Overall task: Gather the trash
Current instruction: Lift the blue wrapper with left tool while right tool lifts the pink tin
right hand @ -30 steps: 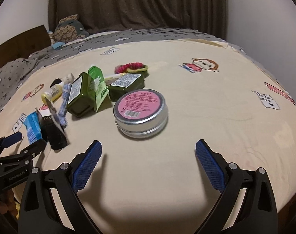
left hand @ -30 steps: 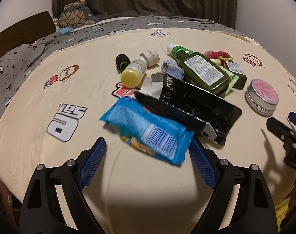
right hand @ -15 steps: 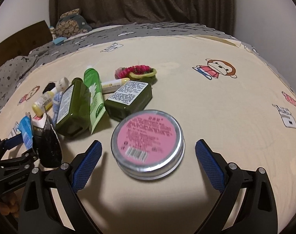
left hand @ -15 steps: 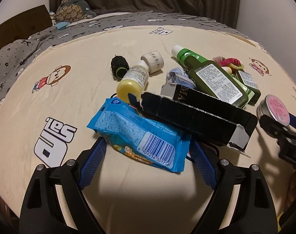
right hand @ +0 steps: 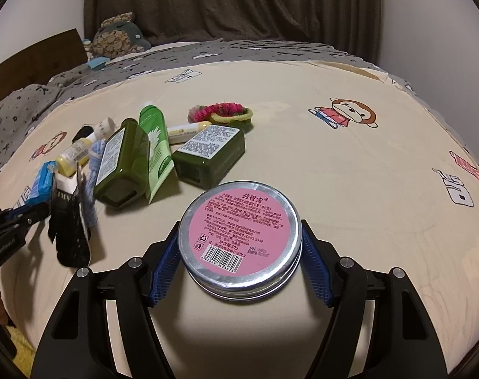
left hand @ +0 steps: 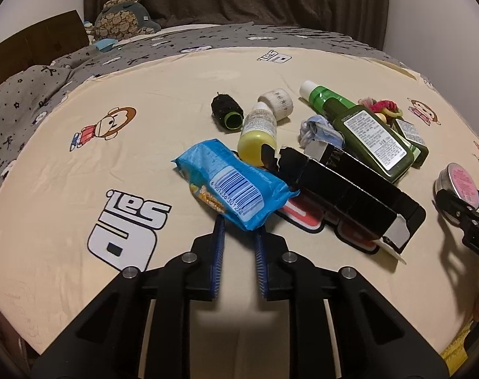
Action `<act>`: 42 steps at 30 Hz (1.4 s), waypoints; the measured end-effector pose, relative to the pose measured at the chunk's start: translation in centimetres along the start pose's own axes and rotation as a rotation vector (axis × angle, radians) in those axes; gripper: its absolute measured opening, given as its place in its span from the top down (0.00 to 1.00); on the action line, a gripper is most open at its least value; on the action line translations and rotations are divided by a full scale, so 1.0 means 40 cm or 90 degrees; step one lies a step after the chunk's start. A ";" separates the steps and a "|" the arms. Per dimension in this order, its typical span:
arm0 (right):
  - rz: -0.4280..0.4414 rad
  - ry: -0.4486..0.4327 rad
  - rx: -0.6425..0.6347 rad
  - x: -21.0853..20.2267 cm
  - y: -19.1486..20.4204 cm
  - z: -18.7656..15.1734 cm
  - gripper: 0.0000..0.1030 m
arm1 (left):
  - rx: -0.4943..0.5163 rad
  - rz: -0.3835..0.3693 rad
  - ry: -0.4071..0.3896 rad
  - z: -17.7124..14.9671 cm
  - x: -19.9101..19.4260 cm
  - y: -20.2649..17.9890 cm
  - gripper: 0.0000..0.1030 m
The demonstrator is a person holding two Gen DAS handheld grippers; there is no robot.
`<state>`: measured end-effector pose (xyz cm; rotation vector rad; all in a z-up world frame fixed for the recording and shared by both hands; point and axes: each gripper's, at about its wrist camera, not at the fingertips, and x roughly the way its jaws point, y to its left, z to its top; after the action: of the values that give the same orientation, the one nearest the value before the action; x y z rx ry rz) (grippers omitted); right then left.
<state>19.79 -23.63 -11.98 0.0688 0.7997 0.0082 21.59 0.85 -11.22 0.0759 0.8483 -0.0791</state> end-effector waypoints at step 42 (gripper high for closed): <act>0.024 -0.036 -0.016 -0.111 0.007 -0.046 0.31 | -0.030 -0.015 0.019 -0.013 -0.028 0.039 0.61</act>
<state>15.39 -23.41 -10.06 0.0594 0.7422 0.0522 20.65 2.50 -10.67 0.0228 0.8806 -0.0810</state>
